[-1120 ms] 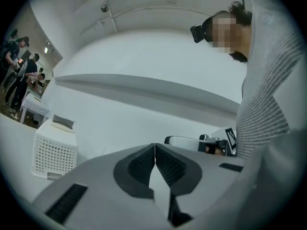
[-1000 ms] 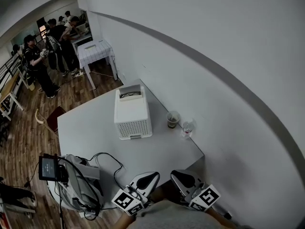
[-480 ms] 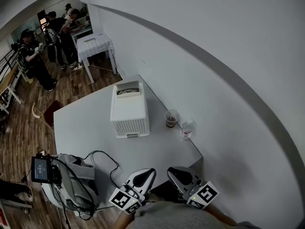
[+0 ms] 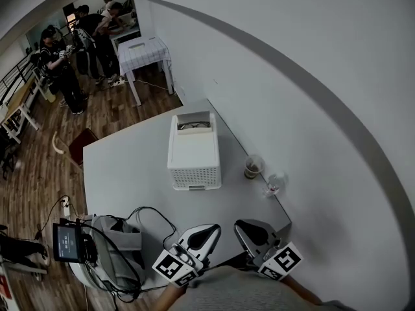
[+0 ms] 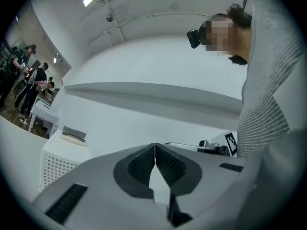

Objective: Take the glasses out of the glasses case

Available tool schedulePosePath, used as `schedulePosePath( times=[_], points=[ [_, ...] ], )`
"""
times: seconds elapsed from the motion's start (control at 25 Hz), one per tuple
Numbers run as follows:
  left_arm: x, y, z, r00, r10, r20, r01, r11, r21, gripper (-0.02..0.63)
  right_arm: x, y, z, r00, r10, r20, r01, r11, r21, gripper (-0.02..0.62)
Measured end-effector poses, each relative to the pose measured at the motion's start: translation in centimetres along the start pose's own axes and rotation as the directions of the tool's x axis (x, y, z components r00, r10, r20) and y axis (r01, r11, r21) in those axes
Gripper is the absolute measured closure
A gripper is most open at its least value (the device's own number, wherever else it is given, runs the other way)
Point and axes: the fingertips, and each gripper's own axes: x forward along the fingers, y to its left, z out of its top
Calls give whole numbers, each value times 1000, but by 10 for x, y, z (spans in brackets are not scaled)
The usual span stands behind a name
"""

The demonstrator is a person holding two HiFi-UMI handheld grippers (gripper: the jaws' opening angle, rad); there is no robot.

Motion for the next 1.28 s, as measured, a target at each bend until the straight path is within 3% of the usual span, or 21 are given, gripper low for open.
schedulePosePath(
  times=[0.24,0.4,0.68,1.0,1.28],
  points=[
    [-2,41,13,1000,25,1,-25,999,31,594,39,-9,-4,1000,1,-19,-1,1000,3,580],
    [3,57,15,999,3,-34,0,997,74,594,59,-16,-7,1000,-16,-21,16,1000,-7,580],
    [18,86,9,998,6,-65,-3,999,51,594,77,-47,-8,998,-54,-26,53,998,-33,580],
    [37,118,22,997,55,-50,-51,995,84,594,101,-76,-12,999,-38,-33,38,999,-18,580],
    [44,145,27,995,85,-49,-81,993,85,594,126,-96,-5,997,-34,-70,26,993,-116,580]
  ],
)
